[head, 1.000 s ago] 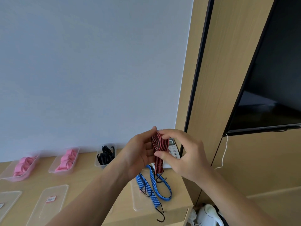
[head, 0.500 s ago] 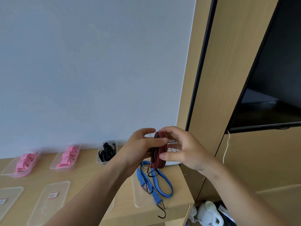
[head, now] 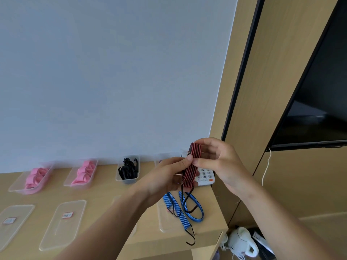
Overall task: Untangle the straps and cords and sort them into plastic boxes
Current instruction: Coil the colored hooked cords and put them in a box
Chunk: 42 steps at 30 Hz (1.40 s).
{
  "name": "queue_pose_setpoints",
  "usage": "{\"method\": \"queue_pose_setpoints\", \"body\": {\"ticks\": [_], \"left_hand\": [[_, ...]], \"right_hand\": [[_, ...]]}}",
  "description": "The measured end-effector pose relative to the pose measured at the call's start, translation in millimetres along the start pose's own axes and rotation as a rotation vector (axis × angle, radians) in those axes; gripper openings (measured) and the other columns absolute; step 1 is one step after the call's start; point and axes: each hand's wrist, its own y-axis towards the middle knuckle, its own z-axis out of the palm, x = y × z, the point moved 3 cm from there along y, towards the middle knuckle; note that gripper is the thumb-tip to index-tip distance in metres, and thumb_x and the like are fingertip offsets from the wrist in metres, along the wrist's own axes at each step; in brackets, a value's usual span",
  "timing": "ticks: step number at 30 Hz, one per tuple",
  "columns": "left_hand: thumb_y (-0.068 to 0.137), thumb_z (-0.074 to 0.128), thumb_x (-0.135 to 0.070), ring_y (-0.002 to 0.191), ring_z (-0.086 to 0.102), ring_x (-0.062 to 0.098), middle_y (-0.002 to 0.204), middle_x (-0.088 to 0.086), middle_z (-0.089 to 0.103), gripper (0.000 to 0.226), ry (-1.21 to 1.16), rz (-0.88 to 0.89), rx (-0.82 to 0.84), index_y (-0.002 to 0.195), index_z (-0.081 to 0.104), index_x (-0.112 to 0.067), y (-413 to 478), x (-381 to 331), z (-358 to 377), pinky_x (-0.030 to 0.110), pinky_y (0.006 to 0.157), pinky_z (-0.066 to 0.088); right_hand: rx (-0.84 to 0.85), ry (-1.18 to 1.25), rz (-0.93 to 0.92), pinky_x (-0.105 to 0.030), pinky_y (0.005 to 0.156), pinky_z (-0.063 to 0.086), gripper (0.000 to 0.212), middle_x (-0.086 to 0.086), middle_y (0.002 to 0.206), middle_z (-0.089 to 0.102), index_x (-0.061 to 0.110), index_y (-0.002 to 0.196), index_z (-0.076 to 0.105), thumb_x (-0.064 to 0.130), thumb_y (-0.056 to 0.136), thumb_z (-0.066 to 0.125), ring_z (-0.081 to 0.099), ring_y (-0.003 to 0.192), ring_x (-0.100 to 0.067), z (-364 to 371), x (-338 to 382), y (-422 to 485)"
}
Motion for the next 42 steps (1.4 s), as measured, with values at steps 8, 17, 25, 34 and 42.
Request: {"method": "queue_pose_setpoints", "body": {"ticks": [8, 17, 25, 34, 42], "left_hand": [[0.093, 0.071, -0.048, 0.105, 0.070, 0.038, 0.131, 0.027, 0.062, 0.051, -0.118, -0.045, 0.054, 0.125, 0.071, -0.009, -0.8, 6.7, -9.7, 0.048, 0.077, 0.061], [0.090, 0.074, -0.035, 0.098, 0.073, 0.036, 0.120, 0.024, 0.069, 0.041, -0.259, -0.084, -0.031, 0.121, 0.073, -0.008, 2.9, 20.8, -30.3, 0.047, 0.084, 0.062], [0.098, 0.069, -0.031, 0.103, 0.073, 0.040, 0.125, 0.034, 0.065, 0.045, -0.488, -0.127, -0.218, 0.128, 0.065, 0.002, 0.9, 35.0, -68.1, 0.041, 0.073, 0.063], [0.097, 0.068, -0.043, 0.087, 0.076, 0.034, 0.104, 0.016, 0.077, 0.043, -0.327, -0.200, -0.188, 0.119, 0.071, -0.007, -4.1, 63.3, -109.4, 0.053, 0.083, 0.063], [0.095, 0.071, -0.015, 0.100, 0.074, 0.049, 0.109, 0.028, 0.075, 0.023, -0.536, -0.140, -0.225, 0.107, 0.070, 0.004, 23.2, 70.7, -129.5, 0.049, 0.079, 0.064]], "right_hand": [[-0.009, -0.048, -0.070, -0.030, 0.081, 0.059, 0.046, -0.009, 0.104, 0.075, 0.009, 0.113, 0.065, -0.010, 0.073, 0.080, 0.071, 0.099, -0.020, 13.9, -5.0, 0.2], [0.057, -0.202, -0.014, -0.027, 0.092, 0.054, 0.069, 0.013, 0.133, 0.061, 0.038, 0.134, 0.057, 0.023, 0.072, 0.084, 0.060, 0.120, -0.004, 31.4, -24.5, 0.1], [-0.037, -0.501, -0.172, -0.030, 0.071, 0.057, 0.039, 0.017, 0.098, 0.065, 0.039, 0.095, 0.070, 0.018, 0.069, 0.090, 0.066, 0.086, -0.008, 74.2, -43.1, -11.8], [-0.114, -0.265, -0.057, -0.020, 0.075, 0.056, 0.021, 0.007, 0.084, 0.075, 0.021, 0.085, 0.075, 0.001, 0.080, 0.079, 0.072, 0.081, -0.010, 110.8, -69.7, -16.4], [-0.355, -0.054, 0.212, -0.040, 0.088, 0.059, 0.026, 0.005, 0.095, 0.075, 0.030, 0.090, 0.076, 0.005, 0.087, 0.068, 0.075, 0.089, -0.018, 103.8, -104.2, 5.8]]}}
